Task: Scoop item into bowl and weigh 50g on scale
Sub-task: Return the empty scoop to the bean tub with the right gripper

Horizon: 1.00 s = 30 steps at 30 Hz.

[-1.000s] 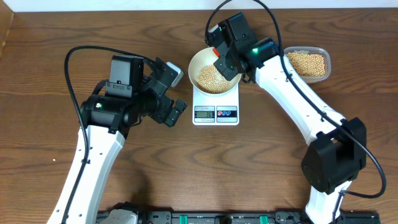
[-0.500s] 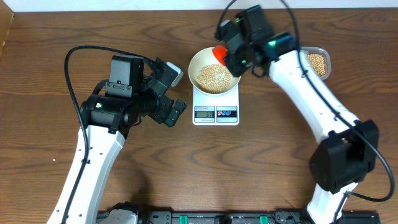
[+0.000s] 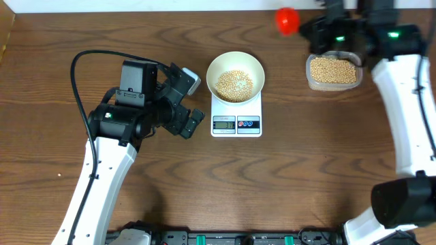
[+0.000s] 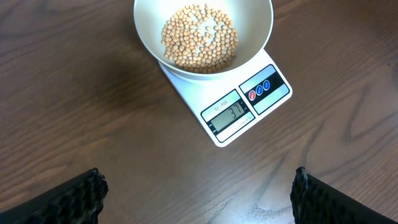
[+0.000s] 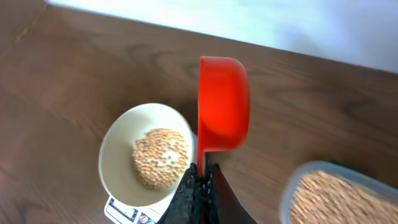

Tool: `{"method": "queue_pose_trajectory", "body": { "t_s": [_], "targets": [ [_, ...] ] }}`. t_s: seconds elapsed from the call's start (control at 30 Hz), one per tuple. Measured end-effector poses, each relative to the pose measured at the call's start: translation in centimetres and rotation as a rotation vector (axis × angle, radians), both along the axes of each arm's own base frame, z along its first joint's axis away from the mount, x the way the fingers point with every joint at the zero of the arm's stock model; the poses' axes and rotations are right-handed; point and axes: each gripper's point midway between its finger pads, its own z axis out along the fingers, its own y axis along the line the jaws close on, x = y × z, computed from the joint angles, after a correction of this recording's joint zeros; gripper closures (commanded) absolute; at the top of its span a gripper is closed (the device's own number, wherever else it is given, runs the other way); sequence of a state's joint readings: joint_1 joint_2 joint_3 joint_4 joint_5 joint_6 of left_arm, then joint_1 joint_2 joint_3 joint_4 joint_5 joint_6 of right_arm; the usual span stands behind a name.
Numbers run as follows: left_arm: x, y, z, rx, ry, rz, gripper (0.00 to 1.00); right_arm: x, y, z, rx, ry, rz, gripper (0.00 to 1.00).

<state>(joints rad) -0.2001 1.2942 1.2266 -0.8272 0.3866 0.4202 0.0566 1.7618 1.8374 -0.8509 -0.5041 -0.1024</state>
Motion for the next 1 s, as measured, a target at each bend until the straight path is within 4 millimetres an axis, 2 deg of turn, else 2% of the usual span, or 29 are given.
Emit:
{"method": "queue_pose_trajectory", "body": {
  "t_s": [0.23, 0.33, 0.4, 0.57, 0.67, 1.0],
  "targets": [
    [0.0, 0.0, 0.0, 0.0, 0.0, 0.0, 0.03, -0.9, -6.8, -1.9, -0.005, 0.13, -0.173, 0.99],
    [0.0, 0.0, 0.0, 0.0, 0.0, 0.0, 0.03, -1.5, -10.3, -3.3, -0.076, 0.192, -0.285, 0.99],
    [0.0, 0.0, 0.0, 0.0, 0.0, 0.0, 0.04, -1.9, -11.5, -3.9, -0.118, 0.213, -0.328, 0.99],
    [0.0, 0.0, 0.0, 0.0, 0.0, 0.0, 0.04, -2.1, -13.2, -5.9, -0.193, 0.248, -0.387, 0.99],
    [0.0, 0.0, 0.0, 0.0, 0.0, 0.0, 0.04, -2.2, -13.8, -7.9, -0.222, 0.271, -0.408, 0.99],
    [0.0, 0.0, 0.0, 0.0, 0.0, 0.0, 0.04, -2.4, -14.3, -14.1, -0.248, 0.304, -0.427, 0.99]
  ]
}}
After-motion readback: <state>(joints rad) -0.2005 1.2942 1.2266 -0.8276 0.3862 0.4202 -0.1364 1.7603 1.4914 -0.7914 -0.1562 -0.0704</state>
